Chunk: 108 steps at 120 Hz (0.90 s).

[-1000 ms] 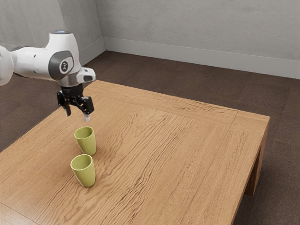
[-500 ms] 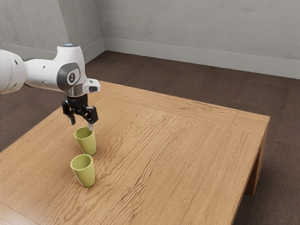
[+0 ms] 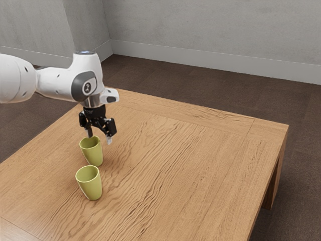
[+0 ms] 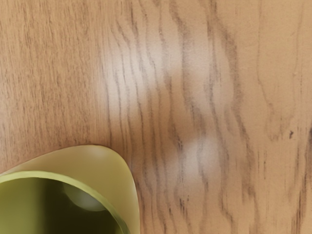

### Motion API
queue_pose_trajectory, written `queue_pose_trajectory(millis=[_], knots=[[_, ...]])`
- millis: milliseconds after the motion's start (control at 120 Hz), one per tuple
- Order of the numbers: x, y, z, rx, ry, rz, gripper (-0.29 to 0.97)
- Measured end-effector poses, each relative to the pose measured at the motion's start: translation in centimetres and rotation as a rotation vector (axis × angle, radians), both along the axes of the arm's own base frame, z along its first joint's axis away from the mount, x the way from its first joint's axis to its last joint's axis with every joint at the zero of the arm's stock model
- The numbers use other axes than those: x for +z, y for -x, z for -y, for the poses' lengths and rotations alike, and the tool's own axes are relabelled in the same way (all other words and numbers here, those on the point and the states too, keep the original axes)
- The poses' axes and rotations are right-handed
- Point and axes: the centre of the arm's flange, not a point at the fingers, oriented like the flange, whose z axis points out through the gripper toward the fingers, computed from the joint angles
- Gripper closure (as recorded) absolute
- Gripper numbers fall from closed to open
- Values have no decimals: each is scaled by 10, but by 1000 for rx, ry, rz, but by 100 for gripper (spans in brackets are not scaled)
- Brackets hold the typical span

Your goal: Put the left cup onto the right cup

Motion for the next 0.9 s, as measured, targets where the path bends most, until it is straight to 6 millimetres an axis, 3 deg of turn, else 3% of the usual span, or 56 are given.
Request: queue_pose_trajectory(millis=[175, 608, 708, 900], knots=[[-17, -1, -2, 18, 7, -15, 0], [-36, 1, -2, 34, 10, -37, 2], [-37, 1, -2, 42, 15, -37, 15], [-35, 1, -8, 56, 16, -33, 50]])
